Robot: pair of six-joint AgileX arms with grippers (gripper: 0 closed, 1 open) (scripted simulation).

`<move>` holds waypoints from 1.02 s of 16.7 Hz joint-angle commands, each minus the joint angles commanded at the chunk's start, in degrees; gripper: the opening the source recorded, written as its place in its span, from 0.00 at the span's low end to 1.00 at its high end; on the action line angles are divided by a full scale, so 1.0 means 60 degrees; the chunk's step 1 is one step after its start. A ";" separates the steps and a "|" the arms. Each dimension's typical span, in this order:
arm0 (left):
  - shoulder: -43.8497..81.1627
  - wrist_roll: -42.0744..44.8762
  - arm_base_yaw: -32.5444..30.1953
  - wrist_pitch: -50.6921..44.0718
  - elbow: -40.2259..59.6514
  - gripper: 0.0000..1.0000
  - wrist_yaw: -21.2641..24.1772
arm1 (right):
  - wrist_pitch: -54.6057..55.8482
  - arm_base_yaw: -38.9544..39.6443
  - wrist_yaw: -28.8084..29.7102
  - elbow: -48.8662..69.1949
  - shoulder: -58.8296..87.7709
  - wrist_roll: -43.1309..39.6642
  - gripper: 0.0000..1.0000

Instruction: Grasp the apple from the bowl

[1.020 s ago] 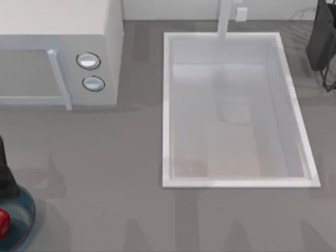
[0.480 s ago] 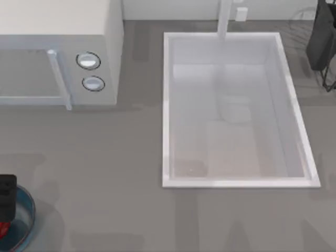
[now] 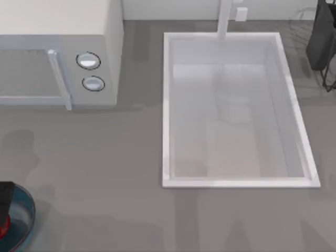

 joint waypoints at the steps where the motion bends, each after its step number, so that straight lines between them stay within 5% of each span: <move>1: 0.0096 0.0011 0.0009 -0.0097 0.0072 1.00 0.0000 | 0.0000 0.0000 0.0000 0.0000 0.0000 0.0000 1.00; 8: 0.0268 0.0012 -0.0022 0.0281 -0.0221 1.00 -0.0001 | 0.0000 0.0000 0.0000 0.0000 0.0000 0.0000 1.00; 17: 0.1887 0.0084 0.0053 0.4234 -0.2417 1.00 -0.0007 | 0.0000 0.0000 0.0000 0.0000 0.0000 0.0000 1.00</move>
